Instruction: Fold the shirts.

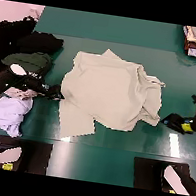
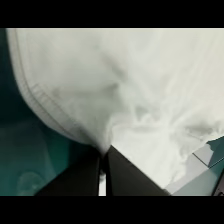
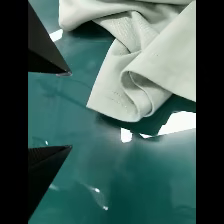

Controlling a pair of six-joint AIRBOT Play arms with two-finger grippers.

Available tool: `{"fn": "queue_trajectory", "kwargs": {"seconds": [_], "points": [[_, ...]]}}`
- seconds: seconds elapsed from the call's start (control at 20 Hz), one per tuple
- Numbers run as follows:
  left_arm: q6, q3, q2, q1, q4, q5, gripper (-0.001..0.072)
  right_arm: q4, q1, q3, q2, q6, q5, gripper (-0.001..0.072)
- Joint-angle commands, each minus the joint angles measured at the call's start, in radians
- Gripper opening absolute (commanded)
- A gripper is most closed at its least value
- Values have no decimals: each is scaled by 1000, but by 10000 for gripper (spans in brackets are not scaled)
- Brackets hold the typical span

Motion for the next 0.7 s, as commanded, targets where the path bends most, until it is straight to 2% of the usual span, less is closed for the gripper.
{"fn": "queue_trajectory", "kwargs": {"seconds": [0.0, 0.15, 0.35, 0.45, 0.5, 0.55, 0.65], "points": [[9, 18, 1, 0, -22, -5, 27, 97, 38, -107, 2, 1, -124, 471], [9, 18, 1, 0, -23, -5, 26, 97, 113, -120, -4, 30, -199, 470], [9, 18, 1, 0, -22, -8, 26, 96, 176, -71, -117, 35, -209, 455], [25, 18, 1, 0, -23, -9, 26, 95, 214, -29, -175, 33, -209, 244], [35, 18, 3, 0, -22, -10, 25, 94, 233, -8, -195, 31, -210, 170], [34, 18, 12, 1, -16, -8, 25, 94, 250, 17, -208, 18, -205, 42], [34, 23, 69, 2, 1, -10, 24, 94, 276, 66, -197, 14, -185, 19]]}}
